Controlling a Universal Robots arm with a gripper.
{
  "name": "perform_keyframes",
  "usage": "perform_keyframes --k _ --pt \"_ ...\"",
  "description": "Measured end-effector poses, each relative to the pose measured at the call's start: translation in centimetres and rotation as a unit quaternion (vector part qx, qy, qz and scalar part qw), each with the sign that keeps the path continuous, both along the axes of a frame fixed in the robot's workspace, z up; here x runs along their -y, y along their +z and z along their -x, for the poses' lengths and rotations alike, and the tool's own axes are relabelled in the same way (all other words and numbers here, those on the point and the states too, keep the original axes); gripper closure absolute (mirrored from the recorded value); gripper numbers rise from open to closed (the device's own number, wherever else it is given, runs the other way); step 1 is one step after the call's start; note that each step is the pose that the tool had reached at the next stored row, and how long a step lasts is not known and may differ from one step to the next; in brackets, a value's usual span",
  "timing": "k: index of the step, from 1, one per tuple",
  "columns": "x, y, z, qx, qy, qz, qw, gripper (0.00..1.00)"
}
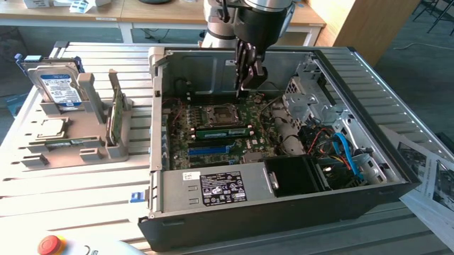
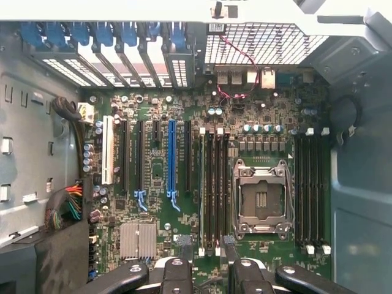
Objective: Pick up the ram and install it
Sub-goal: 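Insert the ram into the slot, then press down the ram until it locks into place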
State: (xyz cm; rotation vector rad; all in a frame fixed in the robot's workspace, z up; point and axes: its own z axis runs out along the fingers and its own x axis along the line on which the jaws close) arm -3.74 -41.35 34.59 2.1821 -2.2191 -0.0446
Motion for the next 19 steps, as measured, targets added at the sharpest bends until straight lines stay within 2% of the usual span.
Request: perform_keyframes --k 8,19 --pt "0.00 0.00 0.02 0.0032 0.000 0.0000 1.0000 0.68" --pt "0.00 0.00 0.02 0.0033 0.000 0.0000 1.0000 0.68"
